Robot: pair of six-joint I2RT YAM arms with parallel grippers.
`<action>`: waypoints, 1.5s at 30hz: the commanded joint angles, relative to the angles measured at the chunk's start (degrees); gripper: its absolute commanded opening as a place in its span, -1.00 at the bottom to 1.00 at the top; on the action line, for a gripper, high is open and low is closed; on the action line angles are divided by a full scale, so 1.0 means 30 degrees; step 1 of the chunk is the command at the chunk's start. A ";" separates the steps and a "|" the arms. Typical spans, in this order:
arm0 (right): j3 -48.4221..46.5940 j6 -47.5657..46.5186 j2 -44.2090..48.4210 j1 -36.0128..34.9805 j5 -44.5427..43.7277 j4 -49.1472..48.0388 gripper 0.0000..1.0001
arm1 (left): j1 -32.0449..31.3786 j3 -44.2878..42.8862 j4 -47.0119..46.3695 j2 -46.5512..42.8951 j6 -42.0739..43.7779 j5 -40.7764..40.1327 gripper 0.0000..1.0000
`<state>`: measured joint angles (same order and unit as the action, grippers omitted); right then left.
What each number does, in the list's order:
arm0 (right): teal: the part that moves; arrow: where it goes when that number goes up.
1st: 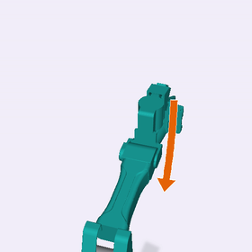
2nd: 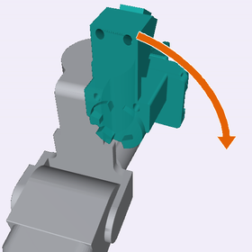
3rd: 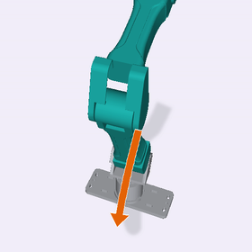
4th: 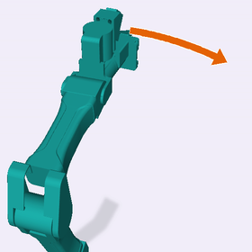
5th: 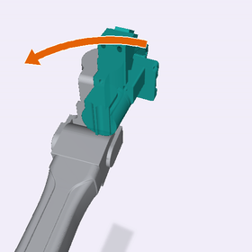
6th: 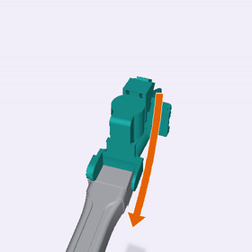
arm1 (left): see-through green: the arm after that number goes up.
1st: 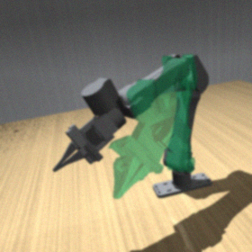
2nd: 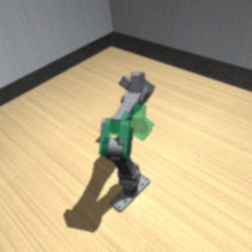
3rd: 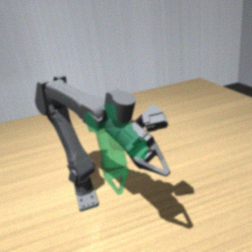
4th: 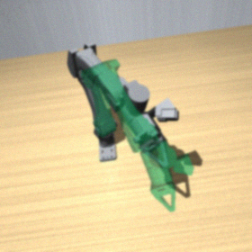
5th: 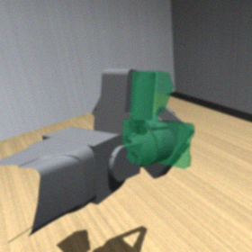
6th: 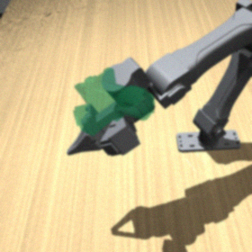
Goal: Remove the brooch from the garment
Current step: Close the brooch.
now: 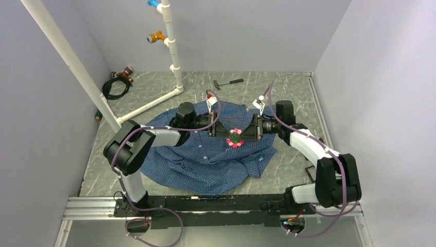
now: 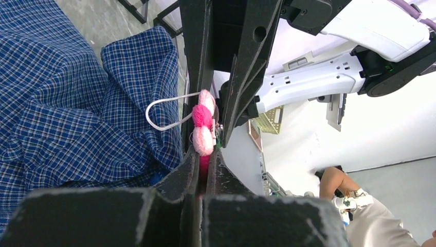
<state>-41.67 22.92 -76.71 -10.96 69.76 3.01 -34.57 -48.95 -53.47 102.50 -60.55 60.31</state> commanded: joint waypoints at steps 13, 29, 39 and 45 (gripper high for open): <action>0.0296 -0.0250 0.0730 0.0527 0.0414 -0.0828 -0.36 | 0.0126 0.0058 -0.1523 -0.0538 -0.0309 0.0841 -1.00; -0.0495 -0.0725 0.0945 0.0548 0.0995 -0.0299 -0.35 | 0.0214 -0.0270 -0.1136 -0.0649 0.0198 0.1186 -1.00; -0.1280 -0.1755 0.1059 0.0591 0.0892 0.0684 -1.00 | 0.0314 -0.0738 -0.0695 -0.0863 0.0801 0.1379 -0.76; -0.3032 -0.5871 0.1485 0.0928 -0.0642 0.5063 -1.00 | 0.1135 -0.0852 0.1864 -0.1832 0.2691 0.1157 0.13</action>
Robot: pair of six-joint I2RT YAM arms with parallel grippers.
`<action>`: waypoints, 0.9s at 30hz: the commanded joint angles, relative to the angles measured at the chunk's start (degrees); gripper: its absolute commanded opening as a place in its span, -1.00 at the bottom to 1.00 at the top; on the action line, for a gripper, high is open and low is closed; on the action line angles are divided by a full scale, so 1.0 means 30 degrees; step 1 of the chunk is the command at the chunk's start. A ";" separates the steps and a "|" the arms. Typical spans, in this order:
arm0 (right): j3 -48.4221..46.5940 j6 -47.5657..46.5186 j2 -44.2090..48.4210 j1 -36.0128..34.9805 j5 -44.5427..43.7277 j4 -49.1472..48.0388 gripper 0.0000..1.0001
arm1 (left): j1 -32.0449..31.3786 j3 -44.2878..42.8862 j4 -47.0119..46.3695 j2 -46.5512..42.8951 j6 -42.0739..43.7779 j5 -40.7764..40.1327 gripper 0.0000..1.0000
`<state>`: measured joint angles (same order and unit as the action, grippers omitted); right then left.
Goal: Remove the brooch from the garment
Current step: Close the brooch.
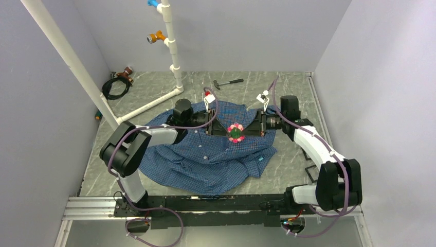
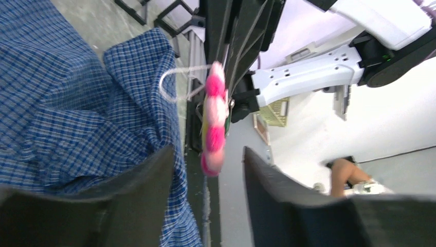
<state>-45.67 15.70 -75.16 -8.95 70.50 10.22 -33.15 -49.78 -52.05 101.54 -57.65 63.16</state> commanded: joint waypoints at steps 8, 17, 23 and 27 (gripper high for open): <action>-0.3805 -0.9643 0.2280 0.0512 -0.4973 0.9096 -1.00 | 0.1875 -0.0740 0.6449 -0.3193 0.5696 -0.0306 0.99; -0.3756 -1.3342 0.5524 0.1176 -1.2365 1.2943 -1.00 | 0.2155 -0.3013 1.5258 -0.4462 1.2467 -0.1118 0.99; -0.3959 -1.4472 0.6933 0.2801 -1.6935 1.4683 -1.00 | 0.2423 -0.3195 1.6286 -0.4812 1.3207 -0.1334 0.99; -0.3623 -1.5617 0.7087 0.2896 -2.0614 1.5672 -1.00 | 0.2566 -0.3429 1.6718 -0.4755 1.3216 -0.1131 0.99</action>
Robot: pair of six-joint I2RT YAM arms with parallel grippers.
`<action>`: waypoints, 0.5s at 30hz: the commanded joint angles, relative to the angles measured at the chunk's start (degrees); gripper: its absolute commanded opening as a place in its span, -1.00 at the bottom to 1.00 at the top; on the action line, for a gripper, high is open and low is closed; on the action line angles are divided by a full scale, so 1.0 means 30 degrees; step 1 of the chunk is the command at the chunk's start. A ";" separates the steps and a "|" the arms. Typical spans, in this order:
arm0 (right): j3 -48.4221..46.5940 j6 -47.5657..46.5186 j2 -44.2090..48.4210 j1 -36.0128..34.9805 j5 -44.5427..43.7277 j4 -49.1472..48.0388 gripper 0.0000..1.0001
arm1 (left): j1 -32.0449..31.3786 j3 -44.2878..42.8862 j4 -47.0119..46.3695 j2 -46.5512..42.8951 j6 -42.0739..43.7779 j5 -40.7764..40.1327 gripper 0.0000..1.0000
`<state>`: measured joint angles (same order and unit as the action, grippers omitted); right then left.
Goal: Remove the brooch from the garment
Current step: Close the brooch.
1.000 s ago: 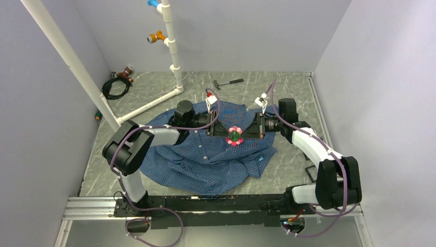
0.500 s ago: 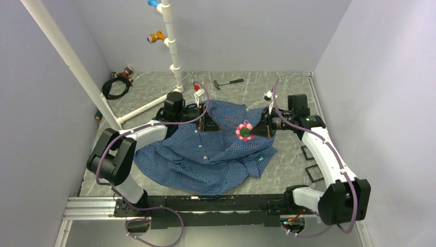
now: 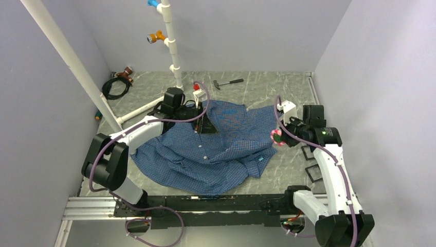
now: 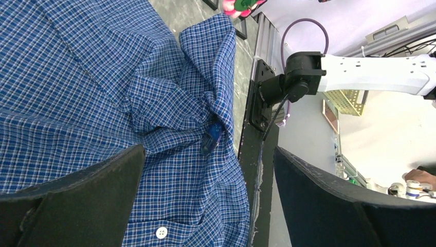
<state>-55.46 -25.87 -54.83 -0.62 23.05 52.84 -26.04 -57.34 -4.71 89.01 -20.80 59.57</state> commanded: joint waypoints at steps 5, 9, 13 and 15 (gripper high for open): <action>0.1173 -0.2307 0.0667 0.0120 -0.8613 0.2158 -1.00 | 0.0214 -0.0900 0.0839 -0.0462 0.0723 0.0366 0.99; 0.3079 -0.2235 0.1402 0.0120 -1.2016 0.0620 -1.00 | 0.0214 -0.0867 0.0527 -0.0549 0.0488 0.0557 0.99; 0.4994 -0.2308 0.1254 0.0120 -1.4636 -0.1628 -1.00 | 0.0214 -0.0890 0.0253 -0.0551 0.0045 0.0837 0.99; 0.5599 -0.2310 0.0971 0.0121 -1.5273 -0.2703 -1.00 | 0.0214 -0.0975 0.0287 -0.0520 0.0019 0.0854 0.99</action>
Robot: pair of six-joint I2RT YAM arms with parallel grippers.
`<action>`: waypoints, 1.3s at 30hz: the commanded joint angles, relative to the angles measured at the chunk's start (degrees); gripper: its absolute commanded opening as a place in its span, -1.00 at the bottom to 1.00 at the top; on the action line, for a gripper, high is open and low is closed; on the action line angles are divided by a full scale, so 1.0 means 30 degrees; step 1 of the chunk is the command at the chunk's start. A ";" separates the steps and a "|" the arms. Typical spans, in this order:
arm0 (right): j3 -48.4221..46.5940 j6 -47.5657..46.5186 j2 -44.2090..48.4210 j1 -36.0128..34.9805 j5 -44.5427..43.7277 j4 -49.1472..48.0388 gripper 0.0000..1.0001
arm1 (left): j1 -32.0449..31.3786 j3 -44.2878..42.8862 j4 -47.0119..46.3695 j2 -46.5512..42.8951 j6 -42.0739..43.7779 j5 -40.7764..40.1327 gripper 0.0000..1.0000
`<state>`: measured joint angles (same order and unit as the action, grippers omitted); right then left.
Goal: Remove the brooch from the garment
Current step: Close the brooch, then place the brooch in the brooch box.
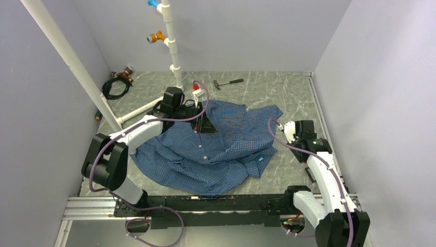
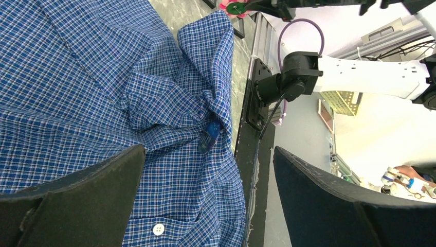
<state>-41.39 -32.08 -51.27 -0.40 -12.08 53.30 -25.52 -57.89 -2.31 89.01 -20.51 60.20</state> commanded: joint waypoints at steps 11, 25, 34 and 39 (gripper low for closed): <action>0.3404 -0.1780 -0.2215 0.0609 -0.6609 -0.9027 -1.00 | 0.0043 -0.1428 0.0539 -0.0564 0.0322 0.0396 0.99; 0.4299 -0.3659 -0.4197 0.2202 -0.6927 -1.3051 -1.00 | 0.0054 -0.1993 0.0739 0.0007 0.0187 0.0615 0.99; 0.4479 -0.4112 -0.5286 0.2273 -0.7202 -1.4645 -1.00 | 0.0093 -0.2021 0.0738 -0.0008 0.0470 0.0585 0.99; 0.4751 -0.4290 -0.5561 0.2274 -0.7511 -1.5113 -1.00 | 0.0101 -0.2075 0.0664 0.0330 0.0028 0.0890 0.99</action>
<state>-27.90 -43.81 -67.37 6.15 -32.05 11.92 -25.52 -61.84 0.51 89.19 -20.43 60.69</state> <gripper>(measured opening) 0.028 0.995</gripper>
